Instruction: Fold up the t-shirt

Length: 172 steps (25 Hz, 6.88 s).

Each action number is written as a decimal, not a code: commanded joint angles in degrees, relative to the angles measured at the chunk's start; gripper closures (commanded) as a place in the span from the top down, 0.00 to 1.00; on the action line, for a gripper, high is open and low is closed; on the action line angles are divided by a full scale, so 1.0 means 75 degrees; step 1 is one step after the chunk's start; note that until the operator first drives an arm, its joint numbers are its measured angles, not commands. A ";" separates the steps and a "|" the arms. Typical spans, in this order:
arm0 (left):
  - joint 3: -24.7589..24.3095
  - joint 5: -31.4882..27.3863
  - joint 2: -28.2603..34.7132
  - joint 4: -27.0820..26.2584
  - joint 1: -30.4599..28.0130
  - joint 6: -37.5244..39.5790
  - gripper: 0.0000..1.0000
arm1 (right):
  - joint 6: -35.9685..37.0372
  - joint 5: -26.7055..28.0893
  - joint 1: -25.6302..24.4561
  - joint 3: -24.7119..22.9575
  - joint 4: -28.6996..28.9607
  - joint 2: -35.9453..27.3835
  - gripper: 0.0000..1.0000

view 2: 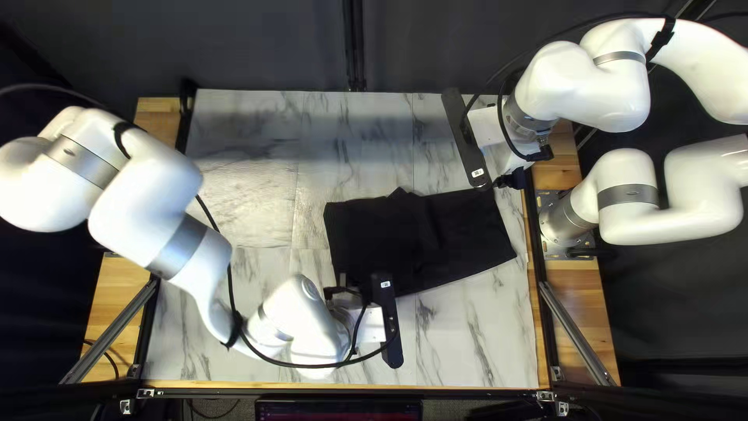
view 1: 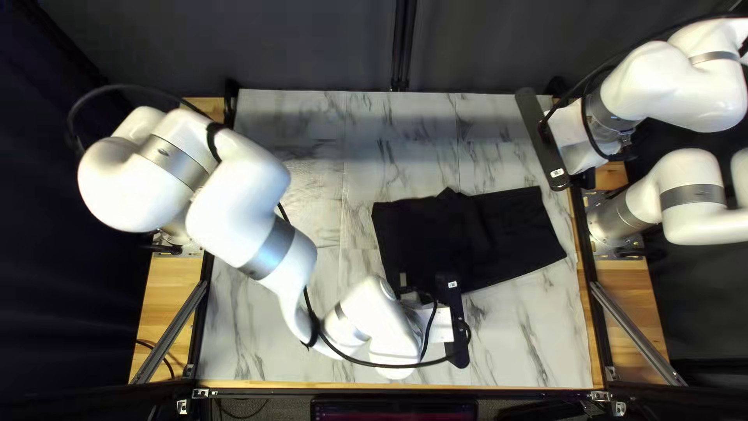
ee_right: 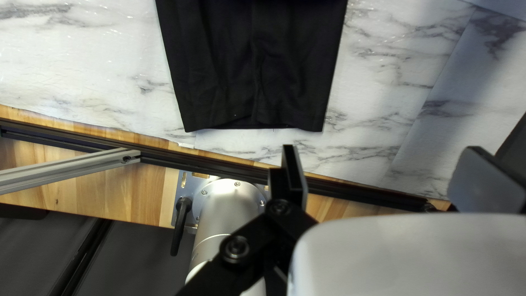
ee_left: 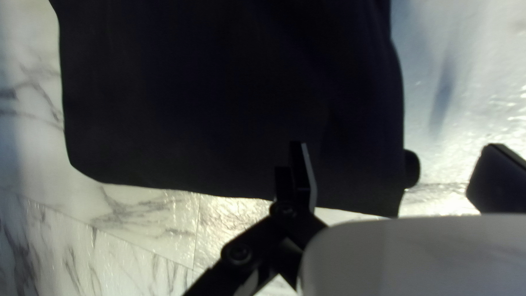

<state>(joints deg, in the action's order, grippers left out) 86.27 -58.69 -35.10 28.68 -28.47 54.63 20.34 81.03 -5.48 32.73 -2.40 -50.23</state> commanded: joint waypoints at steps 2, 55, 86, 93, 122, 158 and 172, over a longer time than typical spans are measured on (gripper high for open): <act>-0.0346 0.0064 0.0380 0.0020 0.0036 -0.0015 0.38 | 0.0000 0.0000 0.0000 0.0000 0.0000 0.0000 1.00; -0.0663 0.0391 0.0526 -0.0045 -0.0006 0.0185 0.00 | 0.0000 0.0000 0.0000 0.0000 0.0000 0.0000 1.00; -0.0370 0.0472 0.0197 0.0160 0.0093 0.0307 0.98 | 0.0000 0.0000 0.0000 0.0000 0.0000 0.0000 1.00; -0.0297 0.0264 0.0192 0.0050 0.0084 0.0345 0.00 | 0.0000 0.0000 0.0000 0.0000 0.0000 0.0000 1.00; -0.0445 -0.0419 0.0505 0.0175 -0.0426 0.1169 0.00 | 0.0000 0.0000 0.0000 0.0000 0.0000 0.0000 1.00; -0.3021 0.0619 0.3122 0.0065 0.0205 0.0756 1.00 | 0.0000 0.0000 0.0000 0.0000 0.0000 0.0000 1.00; -0.7060 0.4107 0.5973 -0.9178 0.3842 -1.1521 1.00 | 0.0000 0.0000 0.0000 0.0000 0.0000 0.0000 1.00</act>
<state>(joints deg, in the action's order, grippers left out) 37.23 -29.83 8.48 -9.58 -7.22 3.26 20.34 81.03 -5.48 32.73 -2.40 -50.23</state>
